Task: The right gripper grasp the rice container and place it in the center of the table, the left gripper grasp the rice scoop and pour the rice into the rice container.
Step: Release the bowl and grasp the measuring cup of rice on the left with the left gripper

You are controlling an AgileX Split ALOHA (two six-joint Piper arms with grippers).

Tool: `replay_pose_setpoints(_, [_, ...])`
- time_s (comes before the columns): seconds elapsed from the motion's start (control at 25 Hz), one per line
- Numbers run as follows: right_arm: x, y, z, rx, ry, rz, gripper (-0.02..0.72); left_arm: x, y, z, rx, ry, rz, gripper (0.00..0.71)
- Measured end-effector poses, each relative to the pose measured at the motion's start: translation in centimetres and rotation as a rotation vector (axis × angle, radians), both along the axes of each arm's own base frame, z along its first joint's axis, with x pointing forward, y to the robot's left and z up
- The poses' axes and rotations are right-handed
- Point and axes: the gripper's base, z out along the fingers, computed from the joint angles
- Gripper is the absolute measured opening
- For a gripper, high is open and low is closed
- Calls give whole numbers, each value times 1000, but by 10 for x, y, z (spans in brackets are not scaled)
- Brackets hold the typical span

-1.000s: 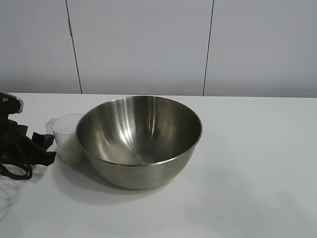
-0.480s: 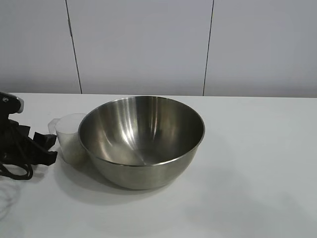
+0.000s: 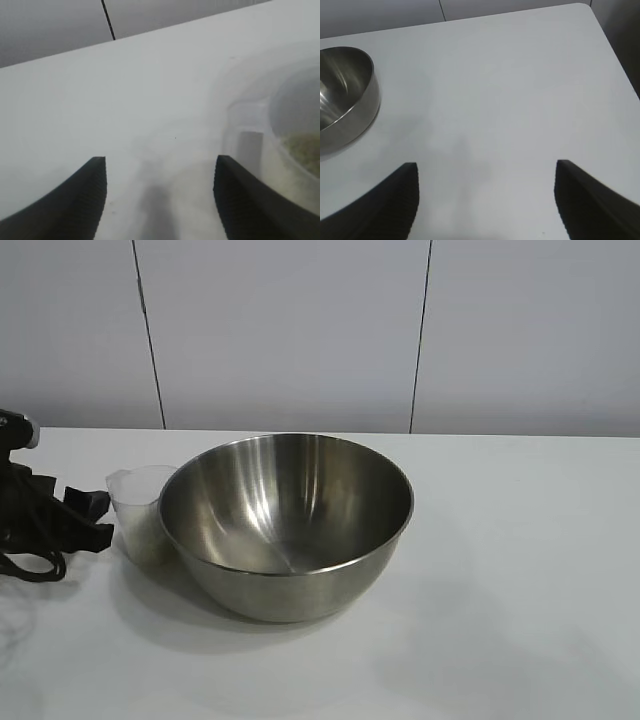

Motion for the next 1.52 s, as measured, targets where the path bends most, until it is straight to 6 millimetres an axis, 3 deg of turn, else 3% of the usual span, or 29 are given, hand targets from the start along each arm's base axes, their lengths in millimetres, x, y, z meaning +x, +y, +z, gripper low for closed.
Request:
replay_pose_setpoints(0.52, [0,1,0,6,-2,3,516,-1,-3,-1,5,2,-35,451])
replay_pose_setpoints(0.72, [0,1,0,6,-2,3,516,-2,-3,-18,12,53,-35,451])
replay_pose_setpoints(1.2, [0,1,0,7,-2,3,516,26,-12,-6,-7,-47,-101,451])
replay_pose_setpoints(1.36, [0,1,0,11,-2,4,516,28,-6,-6,-21,-48,-111,447])
replay_pose_setpoints(1.52, [0,2,0,27,-5,15,516,31,9,-6,-75,-35,-60,363])
